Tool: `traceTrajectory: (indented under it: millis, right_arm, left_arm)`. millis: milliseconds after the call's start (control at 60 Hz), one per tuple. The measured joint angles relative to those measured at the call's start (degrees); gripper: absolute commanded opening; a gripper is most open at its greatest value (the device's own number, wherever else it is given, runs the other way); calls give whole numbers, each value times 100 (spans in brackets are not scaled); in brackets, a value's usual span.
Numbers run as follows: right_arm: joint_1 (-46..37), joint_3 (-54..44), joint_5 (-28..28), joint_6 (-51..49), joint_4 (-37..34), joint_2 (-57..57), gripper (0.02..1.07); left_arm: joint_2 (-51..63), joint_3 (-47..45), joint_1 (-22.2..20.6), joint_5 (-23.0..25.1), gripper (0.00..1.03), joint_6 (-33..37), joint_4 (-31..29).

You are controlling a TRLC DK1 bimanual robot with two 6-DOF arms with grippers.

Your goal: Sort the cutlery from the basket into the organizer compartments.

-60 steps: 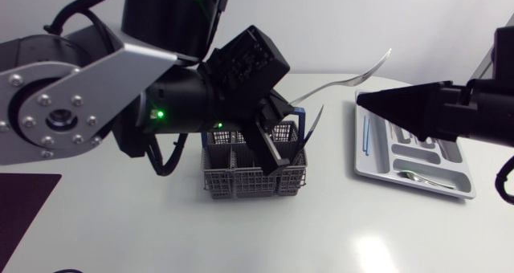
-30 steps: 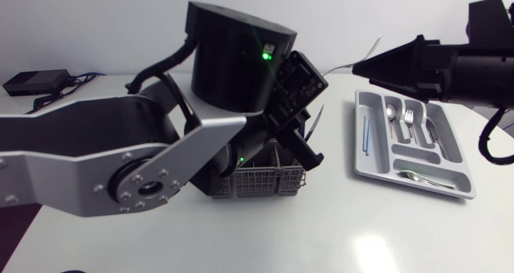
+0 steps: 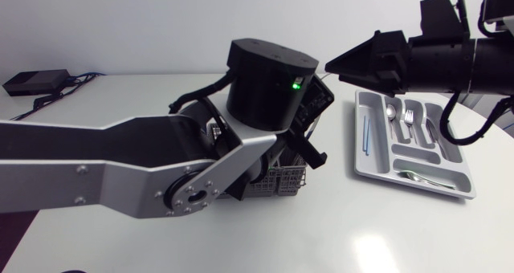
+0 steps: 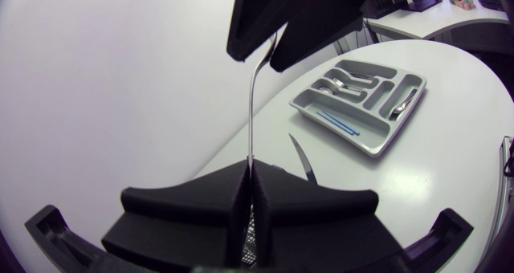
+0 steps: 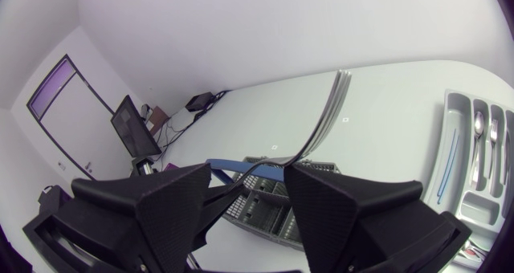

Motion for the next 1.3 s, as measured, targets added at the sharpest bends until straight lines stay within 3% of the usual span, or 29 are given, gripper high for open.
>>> traceTrajectory:
  millis: [367, 533, 683, 767, 900, 1050, 1300]
  right_arm:
    - [192, 20, 234, 35, 13, 175, 61]
    - [225, 20, 302, 114, 17, 284, 44]
    - [247, 20, 315, 144, 24, 297, 43]
    - [282, 20, 321, 160, 31, 297, 30]
    - [299, 20, 326, 162, 35, 297, 25]
    - [302, 22, 317, 247, 35, 297, 9]
    - [387, 127, 212, 494, 101, 295, 8]
  left_arm:
    - [63, 13, -87, -76, 3, 0, 118]
    - [74, 22, -155, -81, 3, 2, 157]
    - [129, 44, -160, -175, 3, 70, 262]
    - [197, 44, -195, -295, 3, 186, 437]
    - [225, 44, -243, -369, 3, 284, 496]
    - [225, 44, -264, -404, 3, 299, 520]
    - [258, 44, -262, -529, 3, 280, 737]
